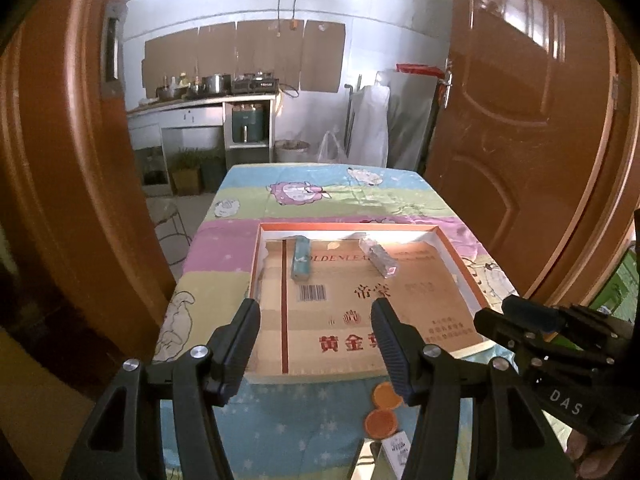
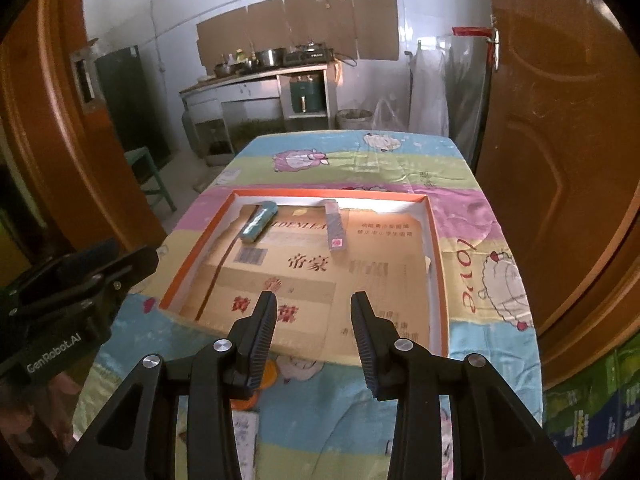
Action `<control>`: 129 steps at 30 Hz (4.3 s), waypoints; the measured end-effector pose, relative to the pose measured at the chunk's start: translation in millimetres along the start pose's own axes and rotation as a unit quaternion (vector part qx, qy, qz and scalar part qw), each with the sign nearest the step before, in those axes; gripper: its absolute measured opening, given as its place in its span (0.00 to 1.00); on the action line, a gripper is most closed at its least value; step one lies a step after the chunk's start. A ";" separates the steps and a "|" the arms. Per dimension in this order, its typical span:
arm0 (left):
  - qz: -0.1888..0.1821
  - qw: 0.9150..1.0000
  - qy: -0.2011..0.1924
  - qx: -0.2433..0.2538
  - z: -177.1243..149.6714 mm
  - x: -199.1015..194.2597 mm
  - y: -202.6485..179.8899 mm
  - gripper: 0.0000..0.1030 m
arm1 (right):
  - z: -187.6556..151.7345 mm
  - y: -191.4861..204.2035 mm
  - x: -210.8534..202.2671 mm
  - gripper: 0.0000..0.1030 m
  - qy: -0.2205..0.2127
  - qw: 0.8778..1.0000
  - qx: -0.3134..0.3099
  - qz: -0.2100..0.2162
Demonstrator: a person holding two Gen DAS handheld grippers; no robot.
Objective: Organize rigid objects
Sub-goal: 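Withdraw both grippers from the tray back toward the remaining items, then grasp the gold metal case with the left gripper while the right gripper approaches the red cap, then grasp the red bottle cap with the right gripper while the left gripper lifts the gold case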
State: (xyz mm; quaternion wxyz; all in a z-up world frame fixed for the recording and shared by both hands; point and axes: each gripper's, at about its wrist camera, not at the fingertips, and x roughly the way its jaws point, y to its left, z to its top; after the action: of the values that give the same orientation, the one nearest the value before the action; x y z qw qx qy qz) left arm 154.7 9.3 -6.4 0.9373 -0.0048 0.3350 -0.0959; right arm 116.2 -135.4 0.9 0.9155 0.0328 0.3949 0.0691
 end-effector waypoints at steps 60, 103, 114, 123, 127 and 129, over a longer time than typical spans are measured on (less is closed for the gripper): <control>-0.037 0.998 0.039 0.041 -126.1 -19.6 -22.8 0.54 | -169.9 7.9 -60.0 0.41 0.011 1.000 -0.014 -0.002; -0.102 0.992 0.077 0.024 -130.2 13.0 -12.8 0.18 | -190.7 15.1 -33.5 0.41 0.047 0.996 -0.071 0.015; -0.091 0.993 0.068 0.017 -128.9 1.2 -11.4 0.18 | -185.0 13.2 -36.3 0.30 0.044 0.997 -0.063 0.020; -0.087 0.995 0.054 0.018 -121.5 -10.4 -11.5 0.18 | -170.6 16.8 -46.8 0.30 0.022 0.997 -0.062 0.025; -0.084 0.995 0.050 0.021 -116.6 -13.1 -12.7 0.18 | -159.4 17.5 -48.3 0.30 0.011 0.998 -0.065 0.023; -0.083 0.995 0.047 0.022 -113.2 -14.0 -13.5 0.18 | -153.8 17.4 -48.9 0.30 0.006 0.998 -0.065 0.024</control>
State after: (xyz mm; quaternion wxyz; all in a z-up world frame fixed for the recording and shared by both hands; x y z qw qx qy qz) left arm 70.5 4.8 -84.4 0.9094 -0.0074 0.3746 -0.1806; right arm -30.6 -124.8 -67.5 0.9115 -0.0182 0.3941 0.1165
